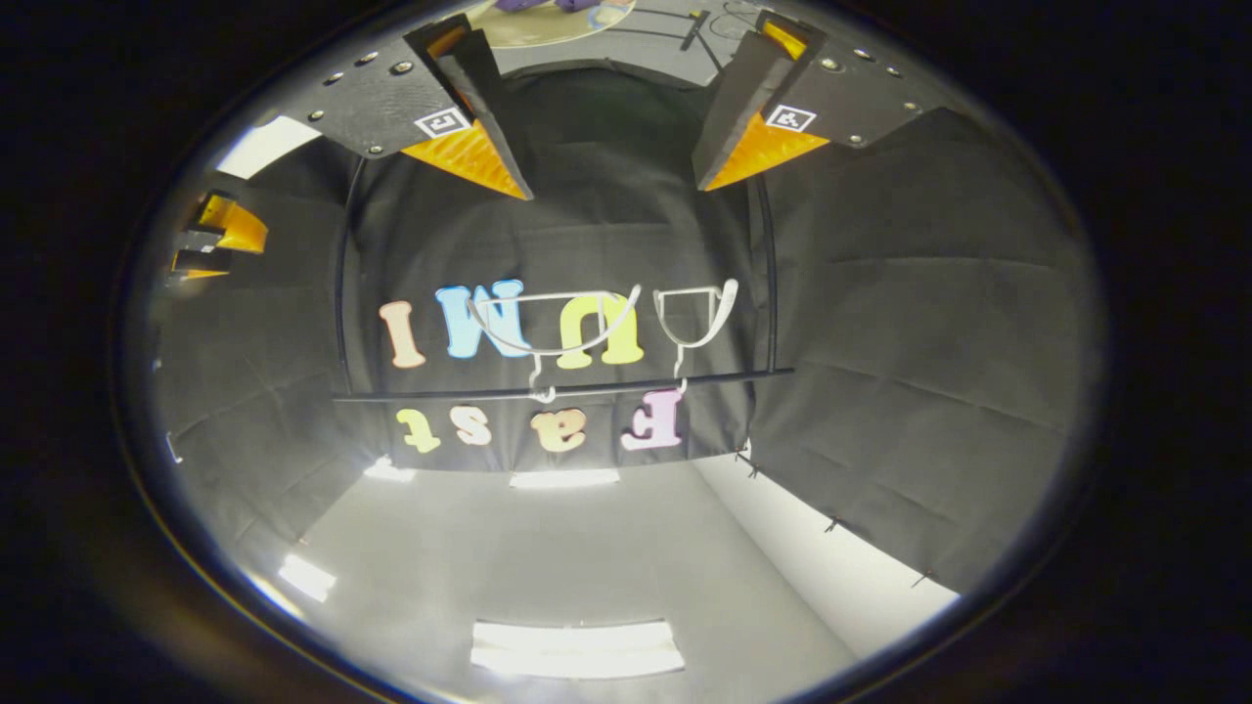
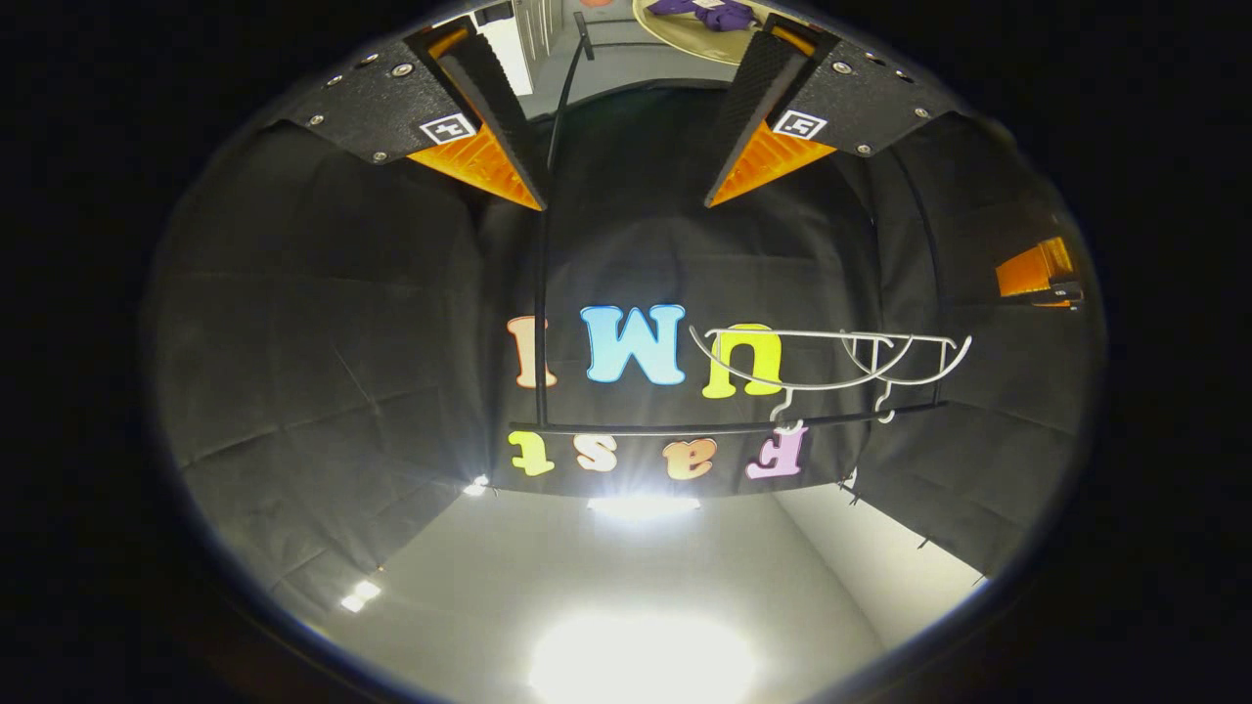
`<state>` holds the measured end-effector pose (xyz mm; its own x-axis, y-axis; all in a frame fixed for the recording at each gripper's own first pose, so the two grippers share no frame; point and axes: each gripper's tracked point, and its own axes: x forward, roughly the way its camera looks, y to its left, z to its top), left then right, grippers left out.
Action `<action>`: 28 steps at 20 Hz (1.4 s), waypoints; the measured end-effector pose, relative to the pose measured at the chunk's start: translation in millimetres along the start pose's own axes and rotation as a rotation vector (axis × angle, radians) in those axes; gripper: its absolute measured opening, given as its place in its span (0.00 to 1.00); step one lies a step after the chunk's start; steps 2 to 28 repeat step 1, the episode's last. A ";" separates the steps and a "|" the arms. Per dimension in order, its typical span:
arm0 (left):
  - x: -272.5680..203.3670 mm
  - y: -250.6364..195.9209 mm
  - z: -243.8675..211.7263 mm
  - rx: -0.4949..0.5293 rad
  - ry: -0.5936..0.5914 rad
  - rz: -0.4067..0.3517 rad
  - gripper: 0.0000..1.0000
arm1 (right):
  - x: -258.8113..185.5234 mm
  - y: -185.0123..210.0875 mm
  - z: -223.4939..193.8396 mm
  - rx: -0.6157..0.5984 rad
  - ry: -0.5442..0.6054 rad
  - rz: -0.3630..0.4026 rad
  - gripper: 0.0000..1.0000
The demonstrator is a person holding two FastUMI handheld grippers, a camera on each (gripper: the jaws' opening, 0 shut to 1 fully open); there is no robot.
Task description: Grasp the clothes on the hanger with both hands and then place them into the laundry hamper below.
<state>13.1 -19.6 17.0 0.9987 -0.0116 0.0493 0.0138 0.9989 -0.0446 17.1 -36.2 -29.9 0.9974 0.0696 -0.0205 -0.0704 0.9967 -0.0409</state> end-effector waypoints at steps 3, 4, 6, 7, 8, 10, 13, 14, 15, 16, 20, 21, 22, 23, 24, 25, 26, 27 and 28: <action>1.3 -0.6 0.7 -0.001 -0.002 -0.002 0.93 | -0.5 -1.1 0.5 -0.003 0.001 -0.001 0.94; 1.3 -0.6 0.7 -0.001 -0.002 -0.002 0.93 | -0.5 -1.1 0.5 -0.003 0.001 -0.001 0.94; 1.3 -0.6 0.7 -0.001 -0.002 -0.002 0.93 | -0.5 -1.1 0.5 -0.003 0.001 -0.001 0.94; 1.3 -0.6 0.7 -0.001 -0.002 -0.002 0.93 | -0.5 -1.1 0.5 -0.003 0.001 -0.001 0.94; 1.3 -0.6 0.7 -0.001 -0.002 -0.002 0.93 | -0.5 -1.1 0.5 -0.003 0.001 -0.001 0.94; 1.3 -0.6 0.7 -0.001 -0.002 -0.002 0.93 | -0.5 -1.1 0.5 -0.003 0.001 -0.001 0.94; 1.3 -0.6 0.7 -0.001 -0.002 -0.002 0.93 | -0.5 -1.1 0.5 -0.003 0.001 -0.001 0.94; 1.3 -0.6 0.7 -0.001 -0.002 -0.002 0.93 | -0.5 -1.1 0.5 -0.003 0.001 -0.001 0.94; 1.3 -0.6 0.7 -0.001 -0.002 -0.002 0.93 | -0.5 -1.1 0.5 -0.003 0.001 -0.001 0.94; 1.3 -0.6 0.7 -0.001 -0.002 -0.002 0.93 | -0.5 -1.1 0.5 -0.003 0.001 -0.001 0.94; 1.3 -0.6 0.7 -0.001 -0.002 -0.002 0.93 | -0.5 -1.1 0.5 -0.003 0.001 -0.001 0.94; 1.3 -0.6 0.7 -0.001 -0.002 -0.002 0.93 | -0.5 -1.1 0.5 -0.003 0.001 -0.001 0.94; 1.3 -0.6 0.7 -0.001 -0.002 -0.002 0.93 | -0.5 -1.1 0.5 -0.003 0.001 -0.001 0.94; 1.3 -0.6 0.7 -0.001 -0.002 -0.002 0.93 | -0.5 -1.1 0.5 -0.003 0.001 -0.001 0.94; 1.3 -0.6 0.7 -0.001 -0.002 -0.002 0.93 | -0.5 -1.1 0.5 -0.003 0.001 -0.001 0.94; 1.3 -0.6 0.7 -0.001 -0.002 -0.002 0.93 | -0.5 -1.1 0.5 -0.003 0.001 -0.001 0.94; 1.3 -0.6 0.7 -0.001 -0.002 -0.002 0.93 | -0.5 -1.1 0.5 -0.003 0.001 -0.001 0.94; 1.3 -0.6 0.7 -0.001 -0.002 -0.002 0.93 | -0.5 -1.1 0.5 -0.003 0.001 -0.001 0.94; 1.3 -0.6 0.7 -0.001 -0.002 -0.002 0.93 | -0.5 -1.1 0.5 -0.003 0.001 -0.001 0.94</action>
